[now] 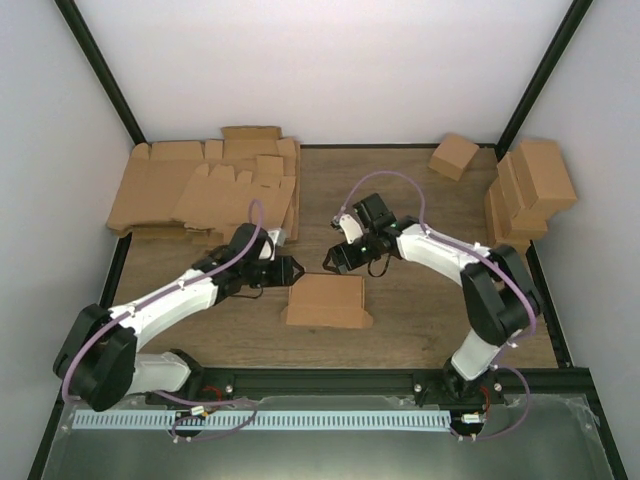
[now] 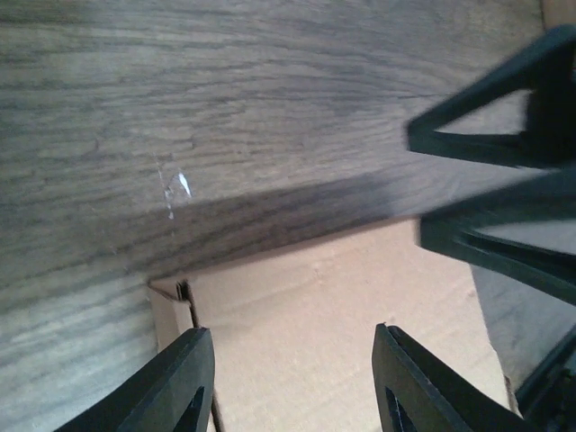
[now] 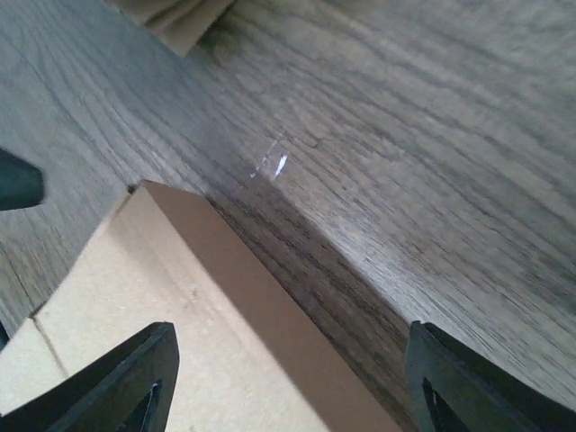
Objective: Fold the paper box
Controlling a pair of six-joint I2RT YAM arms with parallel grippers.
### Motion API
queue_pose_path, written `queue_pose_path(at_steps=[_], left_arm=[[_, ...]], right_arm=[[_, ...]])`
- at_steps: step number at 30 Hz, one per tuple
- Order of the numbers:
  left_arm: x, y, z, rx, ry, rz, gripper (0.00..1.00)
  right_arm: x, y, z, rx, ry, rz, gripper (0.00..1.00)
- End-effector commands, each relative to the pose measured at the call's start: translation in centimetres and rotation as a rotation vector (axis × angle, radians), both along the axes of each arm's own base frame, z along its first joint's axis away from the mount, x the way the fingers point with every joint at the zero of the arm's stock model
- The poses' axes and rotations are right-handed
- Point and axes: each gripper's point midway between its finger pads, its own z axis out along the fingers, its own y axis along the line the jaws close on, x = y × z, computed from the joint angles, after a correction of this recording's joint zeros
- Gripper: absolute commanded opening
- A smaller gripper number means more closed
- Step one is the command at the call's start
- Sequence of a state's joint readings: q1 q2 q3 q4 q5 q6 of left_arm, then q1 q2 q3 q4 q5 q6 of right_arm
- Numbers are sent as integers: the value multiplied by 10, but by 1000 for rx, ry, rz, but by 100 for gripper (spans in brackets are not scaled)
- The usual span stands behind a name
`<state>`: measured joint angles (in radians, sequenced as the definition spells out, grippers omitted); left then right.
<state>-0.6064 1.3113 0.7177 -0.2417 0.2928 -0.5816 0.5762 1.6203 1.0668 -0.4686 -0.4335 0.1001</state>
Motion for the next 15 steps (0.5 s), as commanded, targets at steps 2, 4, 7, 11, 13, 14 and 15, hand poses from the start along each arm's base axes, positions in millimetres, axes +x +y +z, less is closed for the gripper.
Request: queue_pose_path(at_steps=[2,4,7,11,13,14,15], left_arm=[[-31,0,-3,-61,77,-52,54],[-41,-2,-1,-87,94,-77,58],[-51,-2,6,-103,89,-94,62],[-59,4,18,-105,74,-100,66],[-64,6,18,-106,69,-109,66],[-67,7,17,-108,71,-114,67],[-69,8,17,-112,69,-116,67]], right_arm=[[0,13,-16,82,39,123,70],[-3,9,-28,80,54,111,65],[-9,10,-34,109,105,101,50],[-21,14,-34,178,167,100,43],[-27,14,-34,201,186,97,43],[-31,12,-36,206,193,94,42],[-34,11,-38,206,198,89,42]])
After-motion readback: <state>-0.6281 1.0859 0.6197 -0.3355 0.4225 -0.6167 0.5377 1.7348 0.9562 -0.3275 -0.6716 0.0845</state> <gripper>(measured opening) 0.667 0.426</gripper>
